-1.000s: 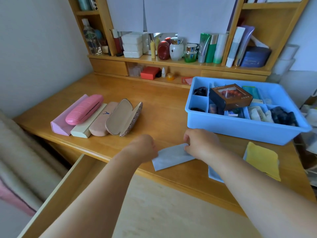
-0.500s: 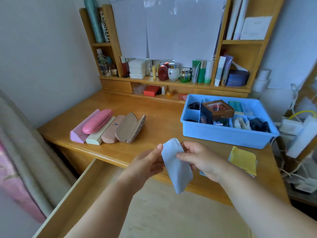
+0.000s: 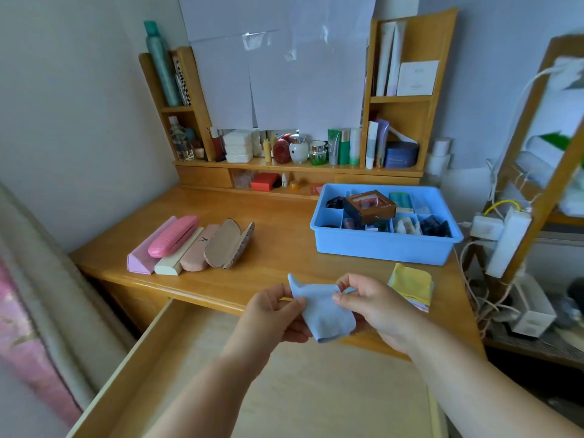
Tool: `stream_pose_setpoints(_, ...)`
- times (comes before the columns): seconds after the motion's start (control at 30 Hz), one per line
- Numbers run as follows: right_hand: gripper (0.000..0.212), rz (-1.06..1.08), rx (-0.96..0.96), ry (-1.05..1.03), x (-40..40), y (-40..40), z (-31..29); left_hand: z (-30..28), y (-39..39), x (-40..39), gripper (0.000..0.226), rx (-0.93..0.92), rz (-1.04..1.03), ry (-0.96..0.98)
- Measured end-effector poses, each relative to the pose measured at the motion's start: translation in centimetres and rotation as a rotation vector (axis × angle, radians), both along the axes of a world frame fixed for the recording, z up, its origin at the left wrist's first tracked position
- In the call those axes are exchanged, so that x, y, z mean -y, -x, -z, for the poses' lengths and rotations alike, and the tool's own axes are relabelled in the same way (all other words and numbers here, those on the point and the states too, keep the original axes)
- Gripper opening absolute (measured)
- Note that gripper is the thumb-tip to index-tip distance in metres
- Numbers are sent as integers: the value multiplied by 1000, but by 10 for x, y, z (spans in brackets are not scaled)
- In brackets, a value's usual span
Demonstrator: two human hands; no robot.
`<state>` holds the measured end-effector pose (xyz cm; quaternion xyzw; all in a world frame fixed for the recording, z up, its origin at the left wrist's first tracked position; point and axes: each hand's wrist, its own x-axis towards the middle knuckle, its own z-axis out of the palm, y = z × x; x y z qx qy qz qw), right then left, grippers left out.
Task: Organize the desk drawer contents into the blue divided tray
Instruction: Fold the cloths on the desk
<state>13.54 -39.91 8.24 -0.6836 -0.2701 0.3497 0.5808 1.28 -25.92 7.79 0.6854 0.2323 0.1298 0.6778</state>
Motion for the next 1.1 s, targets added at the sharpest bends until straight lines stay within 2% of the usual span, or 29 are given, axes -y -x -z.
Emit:
stream_pose_setpoints(0.13,15,-24,-114,-144,12,3,-7,-13,8,6,23,185,87,-86)
stream_pose_setpoints(0.23,34,-2,-131,-185,16,5,-5,-17,11,11,39,223,106,-204)
stream_pose_setpoints(0.3,49,10,-141,-222,16,6,-2,-20,12,13,47,226,105,-225)
stream_pose_setpoints(0.37,55,10,-134,-252,15,6,0,-22,11,13,50,213,99,-217)
stream_pose_setpoints(0.53,50,-18,-51,-252,15,7,0,-17,10,11,48,169,77,-129)
stream_pose_setpoints(0.63,34,-44,-54,-253,16,6,3,-12,9,9,31,128,80,-76)
stream_pose_setpoints(0.7,21,-53,-16,-212,16,4,10,-4,5,9,20,87,54,-137)
stream_pose_setpoints(0.77,19,-35,80,-129,15,1,22,5,0,9,20,33,28,-225)
stream_pose_setpoints(0.9,31,3,99,66,19,-3,47,24,-9,7,47,-117,41,-273)
stream_pose_setpoints(1.0,39,-78,61,161,22,-2,60,37,-12,10,40,-125,158,-337)
stream_pose_setpoints(1.1,21,-90,170,166,21,-2,65,41,-18,16,35,-106,250,-421)
